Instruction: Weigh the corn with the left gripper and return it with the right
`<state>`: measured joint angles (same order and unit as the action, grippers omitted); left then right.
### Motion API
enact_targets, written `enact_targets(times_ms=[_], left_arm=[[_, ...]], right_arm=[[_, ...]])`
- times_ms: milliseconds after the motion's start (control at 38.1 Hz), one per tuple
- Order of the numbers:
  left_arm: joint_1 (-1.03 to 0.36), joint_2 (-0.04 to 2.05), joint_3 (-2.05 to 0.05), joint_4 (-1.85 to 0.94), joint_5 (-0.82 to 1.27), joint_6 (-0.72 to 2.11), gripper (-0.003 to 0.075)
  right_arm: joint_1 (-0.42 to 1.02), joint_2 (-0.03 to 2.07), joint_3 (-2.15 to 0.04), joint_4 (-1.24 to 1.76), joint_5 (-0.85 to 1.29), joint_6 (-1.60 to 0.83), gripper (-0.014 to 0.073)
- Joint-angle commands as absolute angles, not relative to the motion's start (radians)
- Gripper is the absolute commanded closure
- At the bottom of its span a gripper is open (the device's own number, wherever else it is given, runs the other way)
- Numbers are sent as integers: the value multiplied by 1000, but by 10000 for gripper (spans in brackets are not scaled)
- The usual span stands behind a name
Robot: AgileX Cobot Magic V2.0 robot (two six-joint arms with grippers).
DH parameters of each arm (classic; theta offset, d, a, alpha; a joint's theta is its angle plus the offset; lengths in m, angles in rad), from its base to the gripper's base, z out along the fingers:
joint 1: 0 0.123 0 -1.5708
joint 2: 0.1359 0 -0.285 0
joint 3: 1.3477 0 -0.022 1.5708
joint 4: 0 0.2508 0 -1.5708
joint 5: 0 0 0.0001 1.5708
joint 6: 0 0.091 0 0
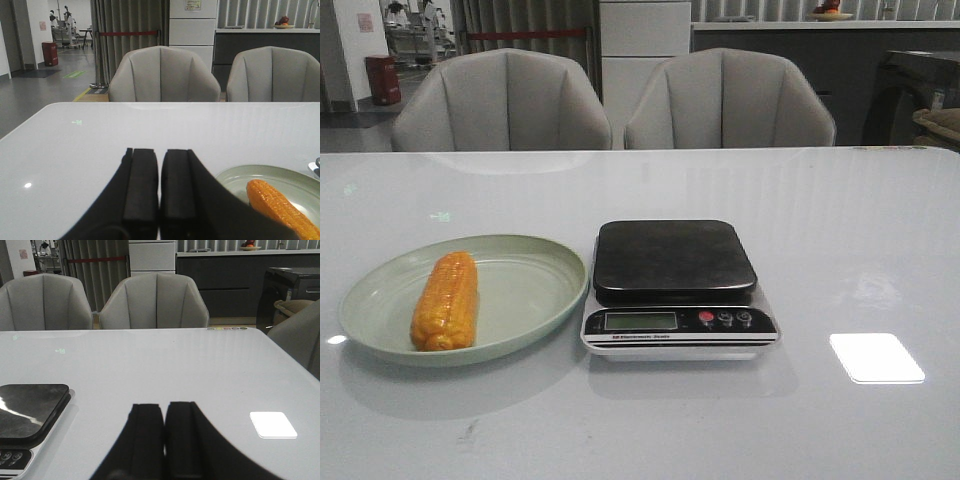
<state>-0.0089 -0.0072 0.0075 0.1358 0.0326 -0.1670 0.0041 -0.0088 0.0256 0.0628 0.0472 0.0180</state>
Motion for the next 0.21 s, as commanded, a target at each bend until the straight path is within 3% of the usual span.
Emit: enact_targets(times_ms=[0, 184], left_arm=[[-8, -25, 38, 127, -44, -174, 607], [-8, -25, 38, 127, -44, -174, 607]], right_arm=[[-1, -28, 36, 54, -39, 6, 440], [-1, -28, 36, 54, -39, 6, 440]])
